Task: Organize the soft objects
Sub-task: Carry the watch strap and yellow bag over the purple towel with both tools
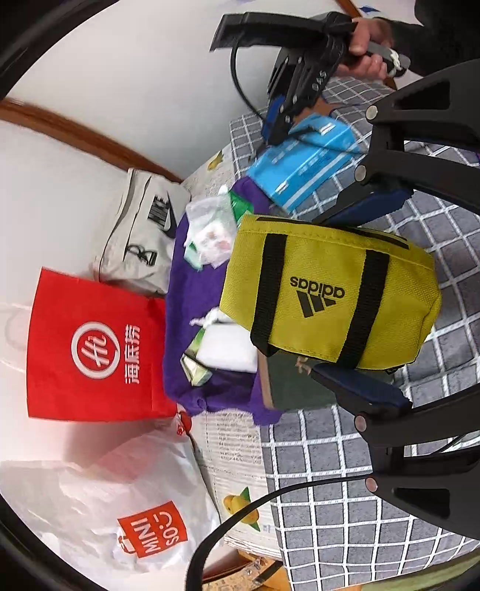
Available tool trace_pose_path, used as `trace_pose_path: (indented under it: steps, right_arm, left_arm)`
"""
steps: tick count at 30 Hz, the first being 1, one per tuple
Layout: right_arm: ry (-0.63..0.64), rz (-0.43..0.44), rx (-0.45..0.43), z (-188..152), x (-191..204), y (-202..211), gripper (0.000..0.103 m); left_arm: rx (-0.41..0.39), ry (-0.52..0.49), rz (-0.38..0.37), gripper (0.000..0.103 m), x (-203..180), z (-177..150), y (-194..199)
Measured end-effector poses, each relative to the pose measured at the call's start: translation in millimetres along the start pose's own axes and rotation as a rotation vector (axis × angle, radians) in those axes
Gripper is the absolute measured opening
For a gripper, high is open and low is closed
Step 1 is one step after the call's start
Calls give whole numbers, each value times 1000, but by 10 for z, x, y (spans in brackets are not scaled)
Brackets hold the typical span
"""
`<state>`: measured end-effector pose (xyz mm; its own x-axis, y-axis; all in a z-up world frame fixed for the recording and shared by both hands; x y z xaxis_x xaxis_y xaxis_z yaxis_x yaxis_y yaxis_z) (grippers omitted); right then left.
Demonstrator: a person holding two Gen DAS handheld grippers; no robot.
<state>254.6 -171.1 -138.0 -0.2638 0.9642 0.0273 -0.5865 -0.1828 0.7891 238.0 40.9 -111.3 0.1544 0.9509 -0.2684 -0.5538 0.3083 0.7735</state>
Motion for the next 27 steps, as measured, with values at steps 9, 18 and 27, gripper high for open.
trace_pose_path:
  steps: [9,18,27]
  right_arm:
    - [-29,-51,2,137,-467,-69,24]
    - [-8,-21,-20,498,-555,-267,24]
    - [31,81,2,816,-297,-689,24]
  left_arm:
    - [9,51,73,70,325,182,-169]
    - [11,77,103,70,469,454,-378]
    - [31,42,82,70,325,891,-766]
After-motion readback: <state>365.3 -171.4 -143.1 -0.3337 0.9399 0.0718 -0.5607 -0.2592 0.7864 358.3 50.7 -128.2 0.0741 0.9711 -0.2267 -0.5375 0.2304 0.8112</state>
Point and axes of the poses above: each gripper's, at about its wrist camera, not at the fingertips, and y roughly against the way its jaws point, x to its left, z to its top, the point moved 8 cm from there along -y, roughly the way its jaws point, and after that the axes turned 4 degrees about y, right-handed, at the moved point
